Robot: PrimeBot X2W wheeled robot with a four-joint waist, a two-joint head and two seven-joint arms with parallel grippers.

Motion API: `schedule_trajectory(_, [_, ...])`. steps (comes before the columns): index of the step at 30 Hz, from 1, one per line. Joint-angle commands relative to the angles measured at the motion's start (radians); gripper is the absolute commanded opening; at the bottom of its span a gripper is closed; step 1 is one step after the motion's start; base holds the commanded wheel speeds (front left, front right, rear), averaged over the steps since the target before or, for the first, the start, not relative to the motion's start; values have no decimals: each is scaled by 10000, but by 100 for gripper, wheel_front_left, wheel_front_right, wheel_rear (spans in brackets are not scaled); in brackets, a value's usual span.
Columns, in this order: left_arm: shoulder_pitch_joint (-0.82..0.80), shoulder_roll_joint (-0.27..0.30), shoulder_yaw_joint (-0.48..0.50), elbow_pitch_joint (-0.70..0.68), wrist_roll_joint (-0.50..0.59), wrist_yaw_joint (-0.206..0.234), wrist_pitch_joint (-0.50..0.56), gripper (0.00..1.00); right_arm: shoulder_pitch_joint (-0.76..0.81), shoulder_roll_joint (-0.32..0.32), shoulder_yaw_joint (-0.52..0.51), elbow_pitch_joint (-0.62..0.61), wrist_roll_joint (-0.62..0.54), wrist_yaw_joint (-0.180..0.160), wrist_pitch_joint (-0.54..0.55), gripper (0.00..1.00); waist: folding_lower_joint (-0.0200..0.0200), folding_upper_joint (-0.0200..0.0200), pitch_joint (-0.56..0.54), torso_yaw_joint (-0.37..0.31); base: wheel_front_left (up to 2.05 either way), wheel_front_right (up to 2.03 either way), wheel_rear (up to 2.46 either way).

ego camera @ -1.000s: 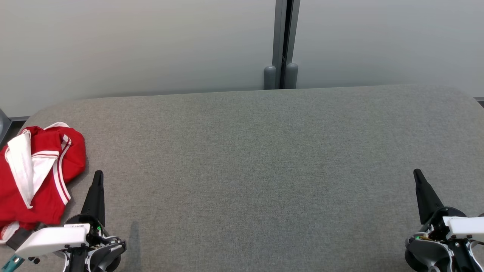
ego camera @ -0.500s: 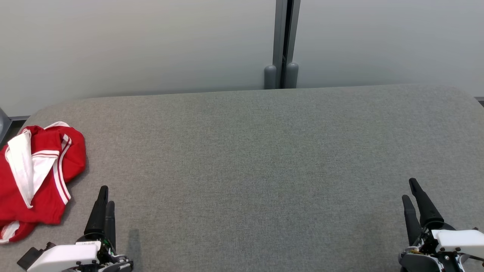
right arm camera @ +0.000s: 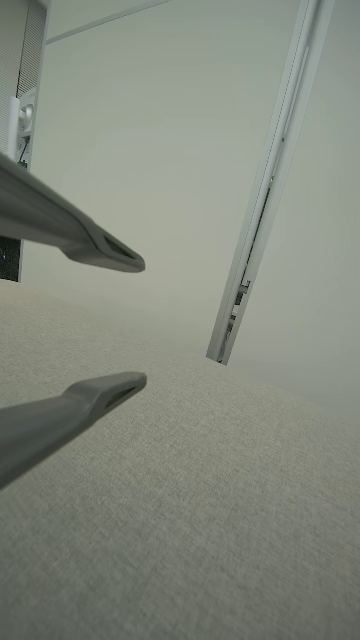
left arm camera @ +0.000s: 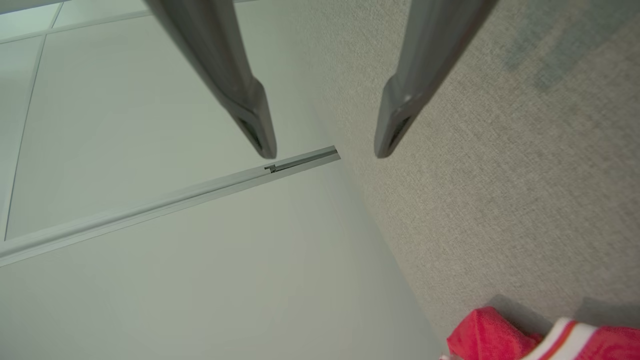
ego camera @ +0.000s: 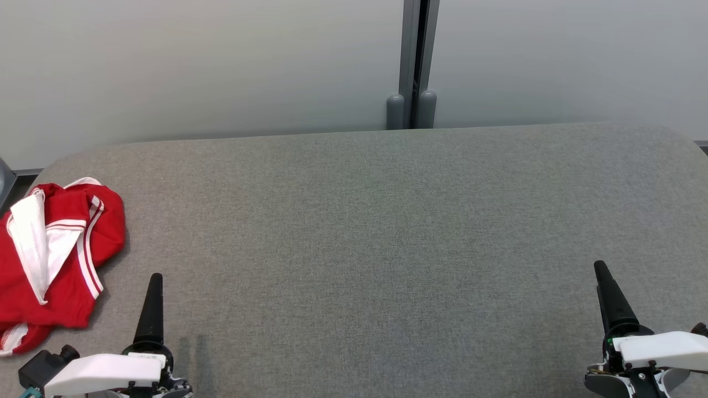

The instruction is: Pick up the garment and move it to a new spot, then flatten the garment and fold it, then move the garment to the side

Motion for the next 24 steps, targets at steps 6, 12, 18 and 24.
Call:
schedule_trajectory(6, [-319,54,-118,13,1794,11,-317,100,-328,-87,24,3,-1697,8,-344,100,0,0,8,-6,0,0,0])
schedule_trajectory(12, [-312,58,-242,227,3014,88,-547,100,-360,-114,224,76,-2991,9,-574,100,0,0,14,-19,0,0,0])
schedule_trajectory(18, [-325,65,-327,346,4029,220,-759,100,-378,-135,426,207,-4193,10,-792,100,0,0,9,-31,0,0,0])
schedule_trajectory(24, [-352,84,-452,349,5063,401,-966,100,-404,-127,413,282,-5287,11,-992,100,0,0,10,-29,0,0,0])
